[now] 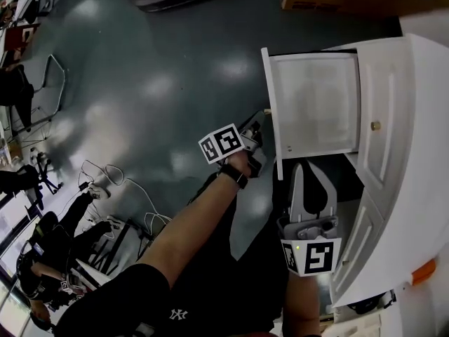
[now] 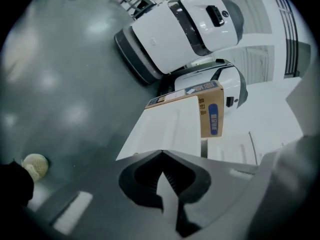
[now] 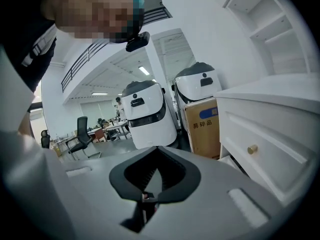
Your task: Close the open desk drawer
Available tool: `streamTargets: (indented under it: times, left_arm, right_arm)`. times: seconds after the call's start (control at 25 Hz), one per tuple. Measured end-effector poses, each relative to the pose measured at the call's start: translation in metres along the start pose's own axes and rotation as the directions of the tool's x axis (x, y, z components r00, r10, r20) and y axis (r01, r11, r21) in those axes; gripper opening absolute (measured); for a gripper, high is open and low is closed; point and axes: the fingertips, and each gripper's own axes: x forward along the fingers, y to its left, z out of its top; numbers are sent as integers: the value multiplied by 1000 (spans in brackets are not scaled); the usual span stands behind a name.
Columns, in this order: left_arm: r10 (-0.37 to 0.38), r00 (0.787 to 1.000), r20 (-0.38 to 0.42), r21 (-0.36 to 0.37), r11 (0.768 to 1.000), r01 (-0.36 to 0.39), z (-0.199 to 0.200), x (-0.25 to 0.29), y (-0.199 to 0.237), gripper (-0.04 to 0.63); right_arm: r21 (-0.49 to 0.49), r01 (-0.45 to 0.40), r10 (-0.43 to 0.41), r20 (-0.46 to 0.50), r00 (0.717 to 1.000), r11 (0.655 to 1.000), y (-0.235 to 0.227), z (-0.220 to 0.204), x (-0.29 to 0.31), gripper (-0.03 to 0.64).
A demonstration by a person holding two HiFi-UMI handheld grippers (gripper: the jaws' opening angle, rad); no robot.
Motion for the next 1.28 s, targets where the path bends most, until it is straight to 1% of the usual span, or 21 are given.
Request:
streamTargets:
  times: [0.16,0.28,0.56,0.64,0.8,0.96,1.12,1.28]
  left_arm:
    - [-13,1000,5,-70,997,13,-4,14,-5,3]
    - [-8,1000,19,-134,991,10,-7,18,-7,0]
    - [-1,999,-47,-122,993,-5,-28,49,-21,0]
    - [-1,999,-51,-125,992,-5,-34,61,-25,0]
    - [-23,998,-60,-151,988,14,-46,87,-34,0]
    - [-28,998,-47,-178,984,19,-58,109,-40,0]
    - [-44,998,-43,-176,984,35,-70,127,-51,2]
    - [-57,997,-57,-171,984,46,-83,146,-64,2]
  right_arm:
    - [9,13,-13,0,1000,1000,-9,2,-1,23]
    - [14,26,-26,-3,1000,1000,-16,1,-5,23]
    - [22,58,-58,12,998,998,-33,7,-15,23]
    - [28,70,-70,26,997,997,-40,9,-18,23]
    - [23,103,-104,22,994,994,-59,7,-29,23]
    - [24,130,-131,19,991,991,-79,-2,-33,23]
    - [19,146,-147,32,989,989,-95,-1,-38,23]
    - [16,156,-156,44,987,988,-111,4,-42,23]
